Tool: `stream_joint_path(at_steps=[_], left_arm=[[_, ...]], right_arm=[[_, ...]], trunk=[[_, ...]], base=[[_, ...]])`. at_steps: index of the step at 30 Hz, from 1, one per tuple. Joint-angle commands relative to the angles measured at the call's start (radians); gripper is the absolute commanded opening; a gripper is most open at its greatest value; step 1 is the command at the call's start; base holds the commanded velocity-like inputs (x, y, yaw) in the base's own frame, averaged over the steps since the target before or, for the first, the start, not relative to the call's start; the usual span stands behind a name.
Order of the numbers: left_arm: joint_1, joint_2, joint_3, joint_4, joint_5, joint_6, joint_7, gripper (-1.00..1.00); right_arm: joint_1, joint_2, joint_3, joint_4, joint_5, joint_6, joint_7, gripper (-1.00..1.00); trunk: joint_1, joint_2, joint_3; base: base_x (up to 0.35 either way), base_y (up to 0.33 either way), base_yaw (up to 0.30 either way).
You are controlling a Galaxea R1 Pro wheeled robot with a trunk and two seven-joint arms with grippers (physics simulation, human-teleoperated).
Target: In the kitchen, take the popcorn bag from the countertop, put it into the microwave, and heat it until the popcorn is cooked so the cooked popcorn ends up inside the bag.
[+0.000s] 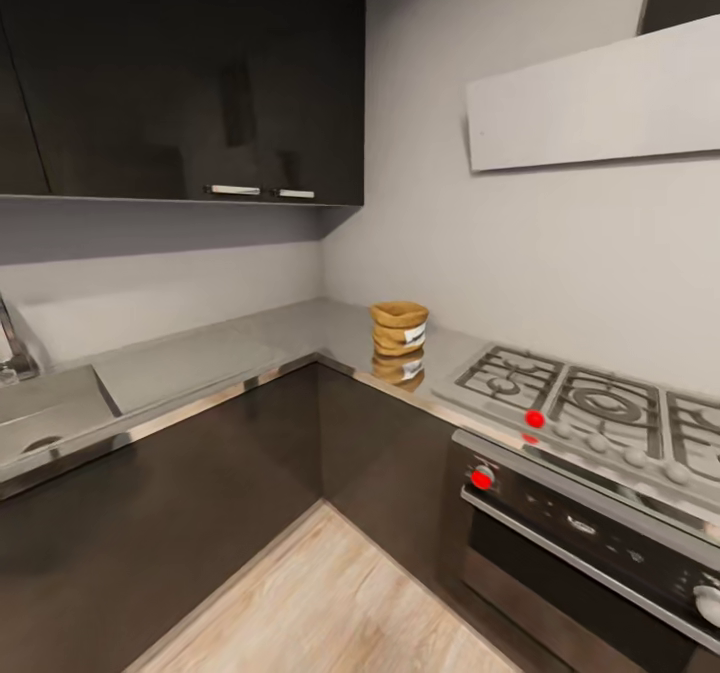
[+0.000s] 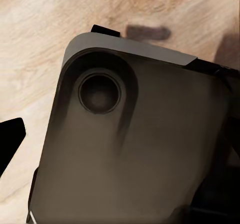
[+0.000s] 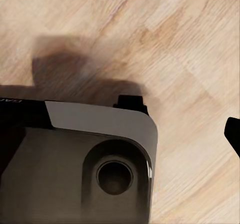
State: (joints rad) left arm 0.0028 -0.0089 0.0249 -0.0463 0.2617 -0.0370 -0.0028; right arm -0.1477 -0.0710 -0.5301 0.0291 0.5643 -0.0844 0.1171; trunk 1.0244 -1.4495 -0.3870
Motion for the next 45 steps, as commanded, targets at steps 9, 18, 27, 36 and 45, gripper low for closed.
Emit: stream_joint_path(at_steps=[9,18,27,36,45], left_arm=[[0.000,0.000,0.003,-0.001,0.004,-0.001,0.000,1.00],[0.000,0.000,0.007,-0.001,0.008,-0.016,0.001,1.00],[0.000,-0.001,0.010,-0.001,0.010,-0.017,0.001,1.00],[0.000,-0.002,0.012,-0.001,0.010,-0.017,0.001,1.00],[0.000,0.000,0.010,-0.001,0.009,-0.016,0.001,1.00]], right_arm=[[-0.001,0.000,-0.008,0.003,0.006,-0.002,0.001,1.00],[-0.001,-0.002,-0.008,0.003,0.006,-0.003,0.001,1.00],[-0.001,-0.001,-0.008,0.003,0.005,-0.005,0.000,1.00],[-0.001,-0.002,-0.008,0.003,0.005,-0.005,0.000,1.00],[-0.001,-0.003,-0.008,0.003,0.005,-0.004,0.001,1.00]], trunk=[[0.001,0.000,-0.001],[0.001,0.000,-0.001],[0.001,0.000,-0.001],[0.001,0.000,-0.001],[0.001,0.000,-0.001]], base=[[0.298,0.222,0.000],[0.181,0.134,0.000],[0.002,0.002,-0.038],[0.000,0.000,-0.236],[0.072,0.075,-0.160]])
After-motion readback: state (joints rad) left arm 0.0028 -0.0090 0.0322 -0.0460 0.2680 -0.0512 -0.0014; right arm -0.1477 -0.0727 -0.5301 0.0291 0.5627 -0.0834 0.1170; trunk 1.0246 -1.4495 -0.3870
